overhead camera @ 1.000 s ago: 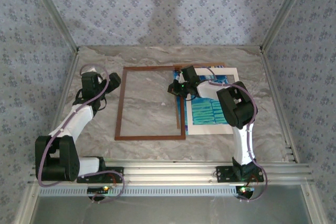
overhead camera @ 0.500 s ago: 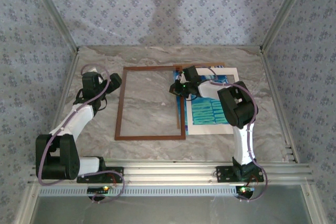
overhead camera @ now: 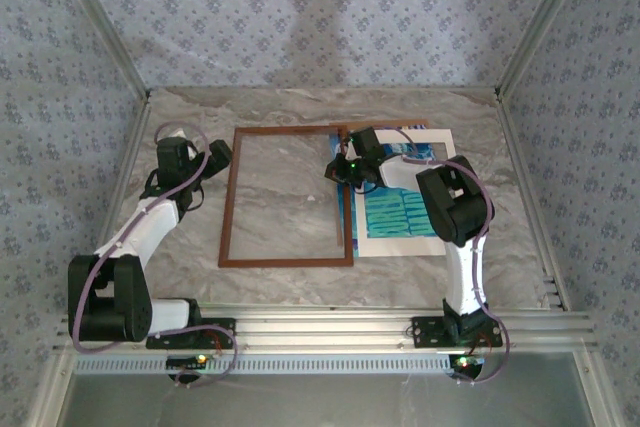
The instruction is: Put the photo into the frame
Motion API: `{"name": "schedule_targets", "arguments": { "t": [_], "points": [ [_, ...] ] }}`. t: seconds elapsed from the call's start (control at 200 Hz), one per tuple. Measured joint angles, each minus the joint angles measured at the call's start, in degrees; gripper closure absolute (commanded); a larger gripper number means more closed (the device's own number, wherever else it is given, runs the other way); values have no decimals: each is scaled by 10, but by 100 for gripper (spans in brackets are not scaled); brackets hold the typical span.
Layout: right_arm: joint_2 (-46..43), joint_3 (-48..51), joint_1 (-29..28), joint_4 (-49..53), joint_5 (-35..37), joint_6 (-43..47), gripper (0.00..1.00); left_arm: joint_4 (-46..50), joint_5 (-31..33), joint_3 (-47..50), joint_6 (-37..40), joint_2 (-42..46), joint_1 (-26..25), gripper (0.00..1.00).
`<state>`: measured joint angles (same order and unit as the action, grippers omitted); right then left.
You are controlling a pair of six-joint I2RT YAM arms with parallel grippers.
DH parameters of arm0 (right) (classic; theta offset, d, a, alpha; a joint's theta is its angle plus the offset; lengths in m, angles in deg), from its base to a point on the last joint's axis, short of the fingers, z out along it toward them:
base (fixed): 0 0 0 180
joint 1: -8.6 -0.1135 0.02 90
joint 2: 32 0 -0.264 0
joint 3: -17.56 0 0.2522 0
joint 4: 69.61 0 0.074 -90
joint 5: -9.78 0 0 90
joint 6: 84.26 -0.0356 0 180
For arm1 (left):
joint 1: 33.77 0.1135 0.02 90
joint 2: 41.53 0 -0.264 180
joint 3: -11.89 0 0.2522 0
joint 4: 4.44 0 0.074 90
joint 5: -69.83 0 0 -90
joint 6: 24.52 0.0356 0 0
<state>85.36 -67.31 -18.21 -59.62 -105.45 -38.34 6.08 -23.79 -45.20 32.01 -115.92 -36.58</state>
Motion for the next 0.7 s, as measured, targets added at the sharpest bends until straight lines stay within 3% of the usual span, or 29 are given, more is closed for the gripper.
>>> {"name": "schedule_targets", "arguments": {
  "t": [0.7],
  "points": [
    [-4,4,0,-3,4,0,100,0,-7,0,0,-3,-3,0]
  ]
}}
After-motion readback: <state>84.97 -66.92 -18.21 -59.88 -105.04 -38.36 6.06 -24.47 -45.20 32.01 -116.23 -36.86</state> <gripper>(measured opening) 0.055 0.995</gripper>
